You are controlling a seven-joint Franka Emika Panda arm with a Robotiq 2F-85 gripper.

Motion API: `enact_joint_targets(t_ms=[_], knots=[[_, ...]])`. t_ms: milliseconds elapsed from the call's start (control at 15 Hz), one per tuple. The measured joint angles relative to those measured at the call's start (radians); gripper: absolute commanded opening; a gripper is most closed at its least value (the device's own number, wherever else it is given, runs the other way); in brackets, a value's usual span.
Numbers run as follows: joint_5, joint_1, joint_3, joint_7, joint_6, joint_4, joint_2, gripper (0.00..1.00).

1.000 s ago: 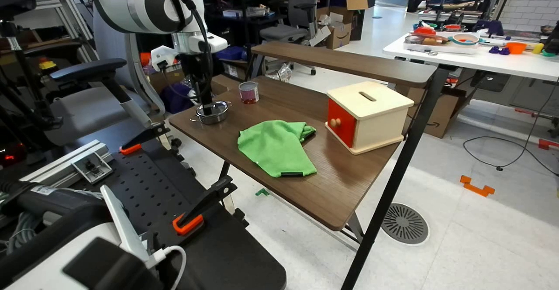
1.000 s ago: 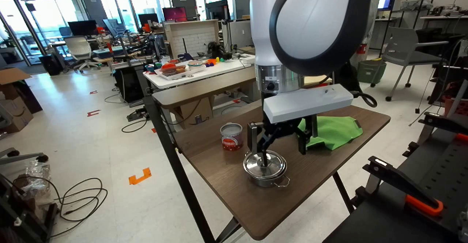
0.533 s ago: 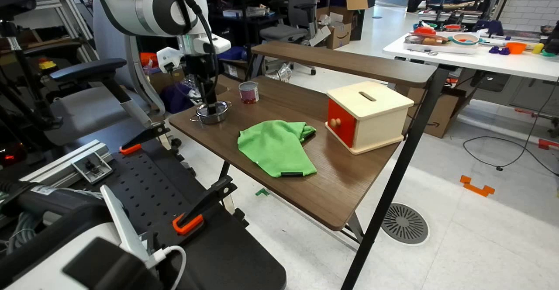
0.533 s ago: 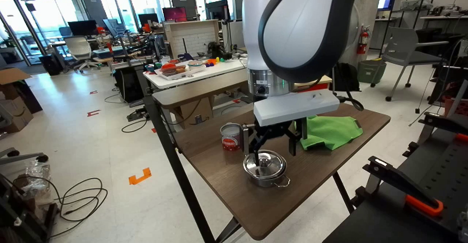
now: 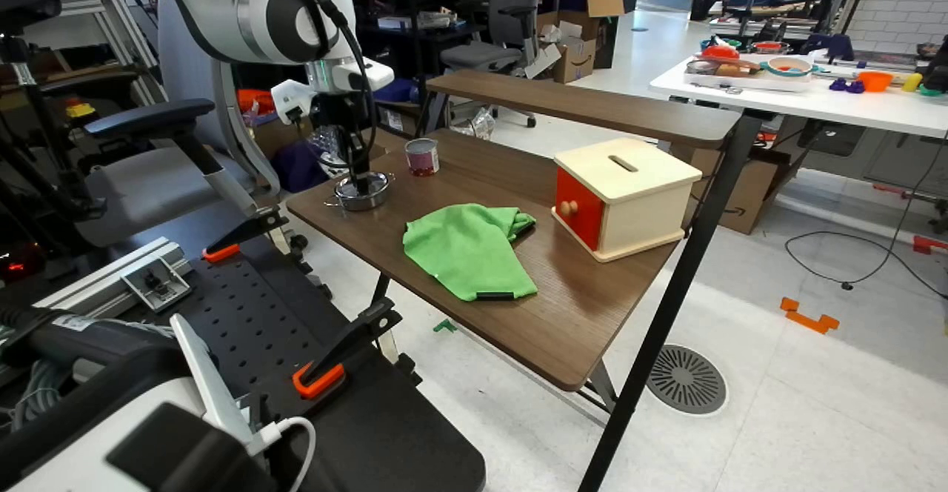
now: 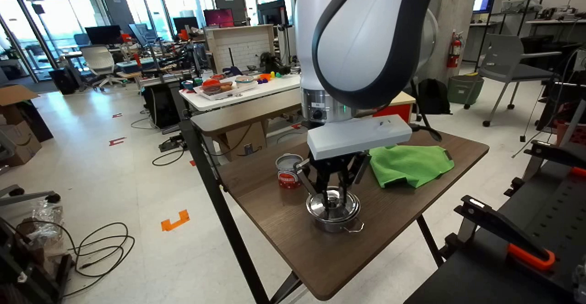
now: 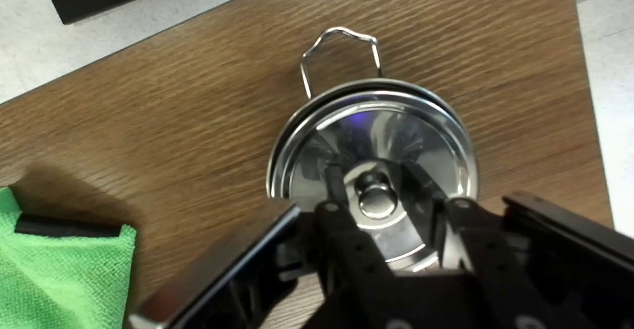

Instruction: Fold the green towel, move the grey tin to the left, remove the lid from the silver pot

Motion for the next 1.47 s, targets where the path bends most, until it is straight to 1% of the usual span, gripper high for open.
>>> enact_joint_targets(t_ms=[67,200,667,1000,1200,1467], knots=[[0.000,0.002,0.000,-0.001,0.000,0.003,0.000,0.01],[0.000,0.005,-0.002,-0.003,0.000,0.005,0.001,0.05],[0.000,0.007,0.000,-0.014,0.016,0.010,-0.010,0.05],[0.005,0.006,0.010,-0.022,0.018,0.010,-0.067,0.05],[0.018,-0.009,0.008,-0.023,0.018,0.015,-0.099,0.05],[0.039,-0.058,0.000,-0.024,0.016,0.055,-0.107,0.05]])
